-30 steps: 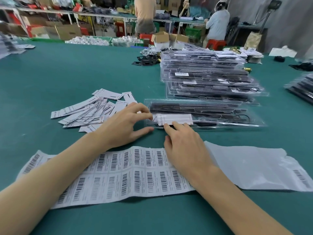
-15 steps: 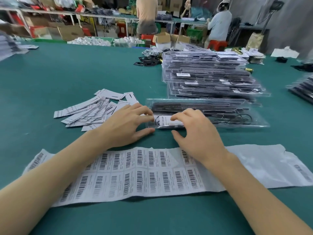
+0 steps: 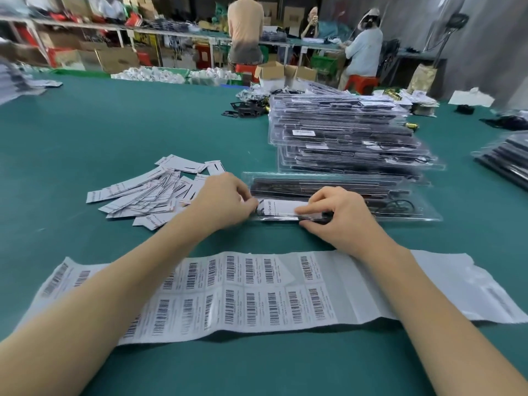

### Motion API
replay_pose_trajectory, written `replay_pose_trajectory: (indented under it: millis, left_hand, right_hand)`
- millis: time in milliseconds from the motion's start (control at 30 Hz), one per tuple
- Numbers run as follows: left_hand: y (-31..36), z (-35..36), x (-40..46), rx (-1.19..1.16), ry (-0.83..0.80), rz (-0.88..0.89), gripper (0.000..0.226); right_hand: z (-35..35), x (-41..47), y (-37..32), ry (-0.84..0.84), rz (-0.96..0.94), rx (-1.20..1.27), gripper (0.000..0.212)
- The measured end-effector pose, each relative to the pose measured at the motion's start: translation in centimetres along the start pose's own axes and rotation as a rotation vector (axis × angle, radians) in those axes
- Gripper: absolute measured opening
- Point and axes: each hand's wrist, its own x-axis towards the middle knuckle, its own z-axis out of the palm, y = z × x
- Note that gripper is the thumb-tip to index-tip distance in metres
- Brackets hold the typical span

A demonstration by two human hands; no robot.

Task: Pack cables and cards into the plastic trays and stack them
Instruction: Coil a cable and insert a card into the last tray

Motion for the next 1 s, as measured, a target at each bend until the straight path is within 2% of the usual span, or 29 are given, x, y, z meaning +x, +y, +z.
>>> replay_pose_trajectory:
  millis: [67,133,267,467,533,633,700,900,1000]
  left_hand:
    - [0.7,-0.5,1.2,0.025,-0.08,-0.133,0.012]
    - [0.9,-0.9,2.1,0.098,-0.171,-0.251,0.023]
    - [1.3,-1.1,3.3,-0.203,-0.33,-0.438,0.012]
    - [1.5,-1.5,4.3,-0.423,-0.446,-0.583,0.007]
    - [1.4,-2.0,4.4,-0.446,-0.539,-0.609,0.013]
    - [1.3,-2.5,4.5,-0.47,-0.676,-0.639,0.006]
    - [1.0,-2.5,4.5,-0.46,-0.689,-0.662,0.003]
    - [0.4,-1.8,5.0,-0.431,-0.623,-0.724,0.038]
    - [0.8,-1.8,5.2,-0.423,-0.583,-0.738,0.039]
  right_hand:
    - [0.3,-0.3,0.1,0.034,-0.014,0.019,0.02]
    - [0.7,-0.5,0.2,0.071,-0.039,0.032,0.018]
    - [1.1,-0.7,0.3,0.103,-0.072,0.036,0.015]
    - [1.2,-0.9,0.2,0.218,-0.144,0.067,0.016]
    - [1.2,-0.9,0.3,0.243,-0.165,0.05,0.015]
    - [1.4,-1.1,0.3,0.223,-0.195,0.014,0.015]
    - [1.5,-1.1,0.3,0.214,-0.203,0.003,0.015]
    - [2.0,-0.9,-0.1,0.223,-0.22,-0.006,0.014]
    - [1.9,-0.9,-0.2,0.22,-0.215,0.003,0.015]
